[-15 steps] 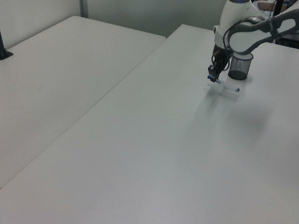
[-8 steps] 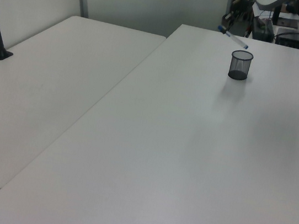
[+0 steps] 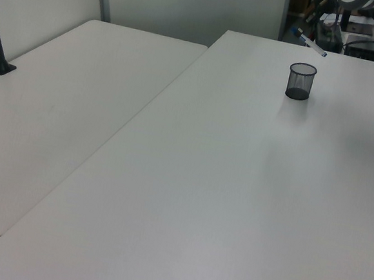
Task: Insert the marker
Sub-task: 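Lift the marker and carry it over the black mesh cup, then lower the marker upright into the cup and open the gripper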
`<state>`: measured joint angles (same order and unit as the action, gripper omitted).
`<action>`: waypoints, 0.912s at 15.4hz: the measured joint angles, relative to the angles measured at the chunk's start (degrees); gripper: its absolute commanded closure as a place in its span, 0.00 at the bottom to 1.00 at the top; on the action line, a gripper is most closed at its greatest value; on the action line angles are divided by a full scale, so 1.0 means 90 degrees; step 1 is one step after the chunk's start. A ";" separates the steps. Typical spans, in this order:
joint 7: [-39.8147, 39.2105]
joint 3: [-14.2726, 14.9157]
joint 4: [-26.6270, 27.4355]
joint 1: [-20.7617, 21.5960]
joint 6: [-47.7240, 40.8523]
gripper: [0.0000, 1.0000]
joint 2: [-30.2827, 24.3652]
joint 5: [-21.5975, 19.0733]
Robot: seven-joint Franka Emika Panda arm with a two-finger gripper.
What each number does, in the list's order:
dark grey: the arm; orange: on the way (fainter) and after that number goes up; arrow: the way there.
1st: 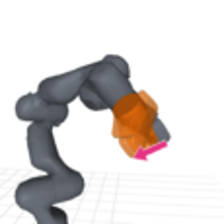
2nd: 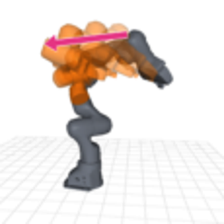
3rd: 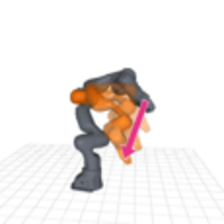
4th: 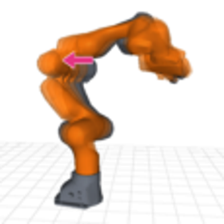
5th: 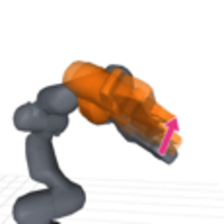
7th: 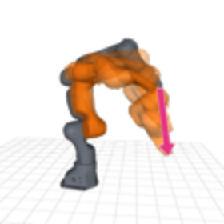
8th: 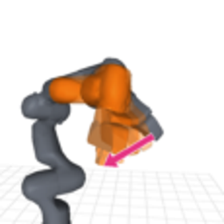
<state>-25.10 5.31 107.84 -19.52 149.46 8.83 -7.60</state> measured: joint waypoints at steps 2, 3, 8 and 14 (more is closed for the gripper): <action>-0.0305 0.0000 0.0281 -0.0024 0.0691 0.95 0.0036 -0.0368; -0.0426 -0.0001 0.0368 -0.0023 0.0915 0.95 0.0065 -0.0556; -0.0699 -0.0041 0.0895 0.0048 0.2510 0.95 0.0339 -0.1148; -0.0699 -0.0086 0.0955 0.0246 0.3096 0.93 0.0770 -0.1209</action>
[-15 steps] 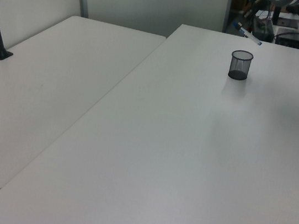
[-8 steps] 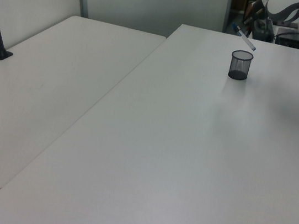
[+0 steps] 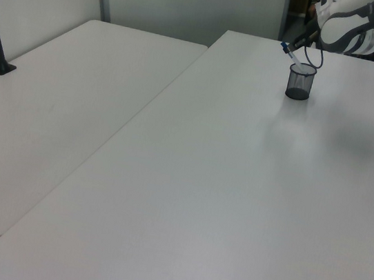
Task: Insert the marker
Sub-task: 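Lower the marker upright into the cup and open the gripper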
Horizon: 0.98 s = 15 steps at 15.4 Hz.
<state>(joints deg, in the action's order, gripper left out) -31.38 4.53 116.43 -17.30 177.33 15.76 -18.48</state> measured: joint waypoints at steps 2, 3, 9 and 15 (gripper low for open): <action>0.0000 0.0000 0.0023 0.0029 0.0003 0.90 0.0039 -0.0009; 0.0000 0.0001 0.0040 0.0028 0.0004 0.88 0.0043 -0.0009; 0.0001 0.0006 0.0289 0.0028 0.0409 0.01 0.0060 -0.0012; 0.0317 0.0009 0.0100 0.0027 0.0318 0.00 -0.0041 -0.0037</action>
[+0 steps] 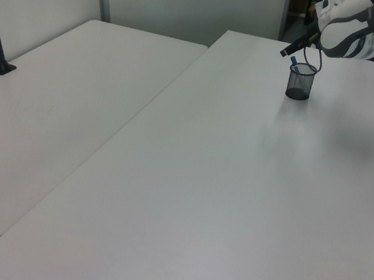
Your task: Insert the marker
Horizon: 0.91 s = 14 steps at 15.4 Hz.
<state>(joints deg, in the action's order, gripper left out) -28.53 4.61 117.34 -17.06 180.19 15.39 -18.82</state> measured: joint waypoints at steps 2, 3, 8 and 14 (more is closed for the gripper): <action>0.0064 0.0012 -0.0283 -0.0009 -0.0674 0.00 -0.0149 -0.0006; 0.0074 0.0030 -0.0471 -0.0018 -0.1184 0.00 -0.0265 -0.0009; 0.0078 0.0194 -0.1402 -0.0078 -0.4677 0.00 -0.0993 0.0018; 0.0825 0.0303 -0.2754 0.0014 -0.8590 0.00 -0.1265 0.0491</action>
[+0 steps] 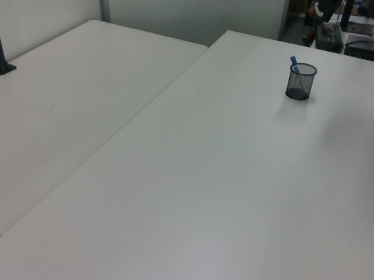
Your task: Insert the marker
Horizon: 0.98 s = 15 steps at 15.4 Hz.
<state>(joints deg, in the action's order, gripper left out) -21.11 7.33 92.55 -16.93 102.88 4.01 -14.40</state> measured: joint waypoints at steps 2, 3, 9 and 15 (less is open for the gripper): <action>0.0634 -0.0001 -0.0083 0.0244 -0.0376 0.00 -0.0071 0.0228; 0.0938 -0.0004 -0.0088 0.0420 -0.0434 0.00 -0.0101 0.0404; 0.2030 -0.0013 -0.0086 0.1611 -0.0459 0.00 -0.0130 0.1667; 0.1992 -0.0005 -0.0047 0.1700 -0.0094 0.00 -0.0044 0.1886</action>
<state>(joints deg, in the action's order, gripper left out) -3.18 7.29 92.13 -1.63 102.03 3.61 2.58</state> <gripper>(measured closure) 0.000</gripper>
